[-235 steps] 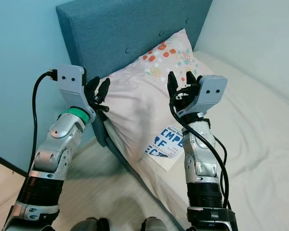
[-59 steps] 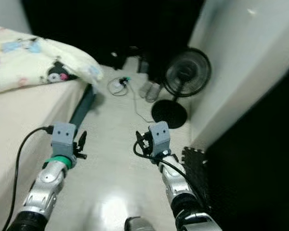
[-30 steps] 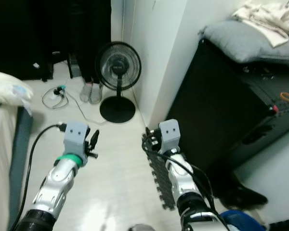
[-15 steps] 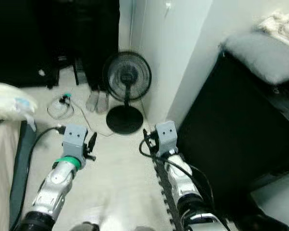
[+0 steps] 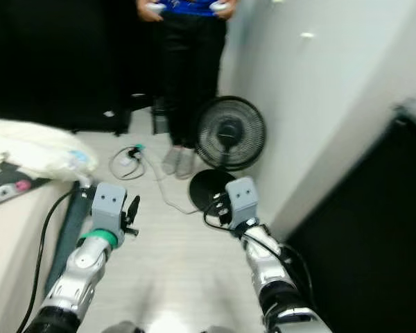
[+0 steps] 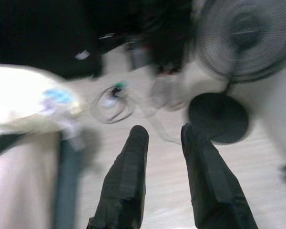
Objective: Clean up the room
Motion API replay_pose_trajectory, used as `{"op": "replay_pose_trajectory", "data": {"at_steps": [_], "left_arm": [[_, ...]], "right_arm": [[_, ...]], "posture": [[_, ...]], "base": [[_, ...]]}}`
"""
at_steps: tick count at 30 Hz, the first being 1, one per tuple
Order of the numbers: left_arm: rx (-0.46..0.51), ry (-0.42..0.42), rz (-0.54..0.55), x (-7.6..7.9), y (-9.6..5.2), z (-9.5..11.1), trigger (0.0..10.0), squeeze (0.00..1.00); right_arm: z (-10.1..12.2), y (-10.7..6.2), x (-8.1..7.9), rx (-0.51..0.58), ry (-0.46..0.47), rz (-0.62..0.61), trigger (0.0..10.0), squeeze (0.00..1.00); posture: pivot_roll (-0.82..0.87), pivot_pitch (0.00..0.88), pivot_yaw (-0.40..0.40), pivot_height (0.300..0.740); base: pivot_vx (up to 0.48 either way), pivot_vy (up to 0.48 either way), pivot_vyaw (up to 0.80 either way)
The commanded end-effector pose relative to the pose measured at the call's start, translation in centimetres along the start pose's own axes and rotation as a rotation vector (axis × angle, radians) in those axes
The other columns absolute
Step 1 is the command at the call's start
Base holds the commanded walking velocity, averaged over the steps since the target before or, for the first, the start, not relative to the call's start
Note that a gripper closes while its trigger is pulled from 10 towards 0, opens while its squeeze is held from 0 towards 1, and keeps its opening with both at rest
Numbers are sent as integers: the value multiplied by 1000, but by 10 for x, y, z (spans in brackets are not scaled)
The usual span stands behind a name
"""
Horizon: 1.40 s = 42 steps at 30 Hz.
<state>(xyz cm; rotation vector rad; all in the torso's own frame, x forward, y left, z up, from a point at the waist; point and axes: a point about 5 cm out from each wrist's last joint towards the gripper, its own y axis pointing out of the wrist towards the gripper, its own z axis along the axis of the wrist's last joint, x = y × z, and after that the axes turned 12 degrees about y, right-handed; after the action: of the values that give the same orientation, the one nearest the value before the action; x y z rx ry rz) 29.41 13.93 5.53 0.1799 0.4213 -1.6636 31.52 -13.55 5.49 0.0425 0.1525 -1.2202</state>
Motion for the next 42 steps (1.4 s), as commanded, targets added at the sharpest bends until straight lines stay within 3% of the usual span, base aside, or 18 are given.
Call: {"op": "replay_pose_trajectory", "data": {"at_steps": [1,14,20,37,42], "left_arm": [[-6,-1,-16,6,1,0,10000,0],[47,38,-44,-6,13,18,10000,0],[57,41,-52,-6,15,21,10000,0],[35,14,-63,3,10,16,10000,0],[27,6,-87,7,9,15,10000,0]], "right_arm": [[-5,-5,4,-17,12,-12,10000,0],[-1,-2,3,41,93,-80,10000,0],[-4,-6,5,45,117,-93,10000,0],[-3,-9,14,23,68,-99,10000,0],[-7,-10,12,-1,46,-84,10000,0]], "posture": [[-5,0,7,740],[9,0,88,740],[5,1,87,740],[-5,22,58,740],[-8,27,54,740]], "base": [[390,0,0],[380,0,0],[293,0,0],[267,0,0],[0,0,786]]}}
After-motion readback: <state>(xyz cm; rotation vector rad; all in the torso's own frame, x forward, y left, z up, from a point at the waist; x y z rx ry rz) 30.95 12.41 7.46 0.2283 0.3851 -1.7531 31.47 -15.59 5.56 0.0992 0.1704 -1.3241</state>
